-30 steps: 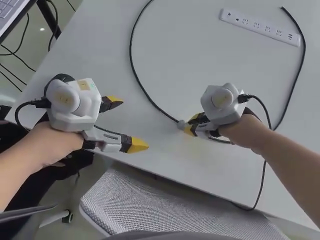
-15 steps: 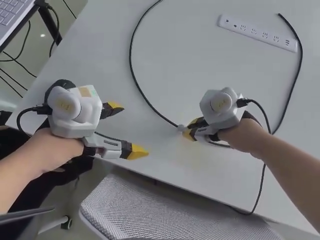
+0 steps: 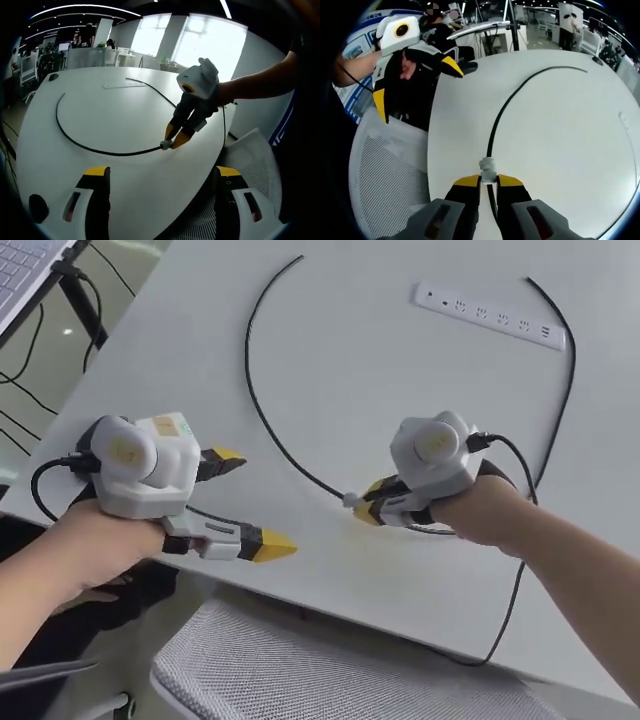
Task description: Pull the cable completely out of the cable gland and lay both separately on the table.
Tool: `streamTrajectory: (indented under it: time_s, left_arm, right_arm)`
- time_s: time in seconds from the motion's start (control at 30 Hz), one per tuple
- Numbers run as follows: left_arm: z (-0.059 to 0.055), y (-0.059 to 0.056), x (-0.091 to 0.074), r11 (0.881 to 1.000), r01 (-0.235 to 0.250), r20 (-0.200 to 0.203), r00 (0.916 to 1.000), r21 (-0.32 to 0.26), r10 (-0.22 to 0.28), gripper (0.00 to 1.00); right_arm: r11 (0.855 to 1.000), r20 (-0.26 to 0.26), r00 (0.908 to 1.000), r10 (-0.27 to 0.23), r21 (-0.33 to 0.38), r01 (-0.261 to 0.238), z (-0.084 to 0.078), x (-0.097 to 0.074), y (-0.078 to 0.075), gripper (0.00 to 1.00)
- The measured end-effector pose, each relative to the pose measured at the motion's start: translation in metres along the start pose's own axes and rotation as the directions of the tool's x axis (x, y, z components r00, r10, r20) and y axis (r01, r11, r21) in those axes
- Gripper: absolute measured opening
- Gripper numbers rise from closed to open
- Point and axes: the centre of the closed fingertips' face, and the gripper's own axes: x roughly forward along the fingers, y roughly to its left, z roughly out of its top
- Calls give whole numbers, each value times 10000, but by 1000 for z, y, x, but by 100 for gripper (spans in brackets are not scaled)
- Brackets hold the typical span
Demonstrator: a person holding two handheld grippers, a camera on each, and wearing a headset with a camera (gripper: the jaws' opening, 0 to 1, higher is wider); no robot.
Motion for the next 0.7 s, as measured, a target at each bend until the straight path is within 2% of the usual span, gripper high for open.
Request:
streamTrajectory:
  time_s: [0.2,0.43,0.7]
  left_arm:
    - [13,-5,4,9996,192,119,9997,194,-194,86]
    - [21,-13,8,9981,397,39,9992,470,-399,88]
    - [33,-26,19,9927,852,13,9963,859,-856,88]
  right_arm:
    - [9999,119,9999,-22,-121,23,4,-16,8,6]
    - [9995,164,9999,1,-325,5,7,-33,19,6]
    - [9978,131,9999,112,-662,-103,9,-51,36,6]
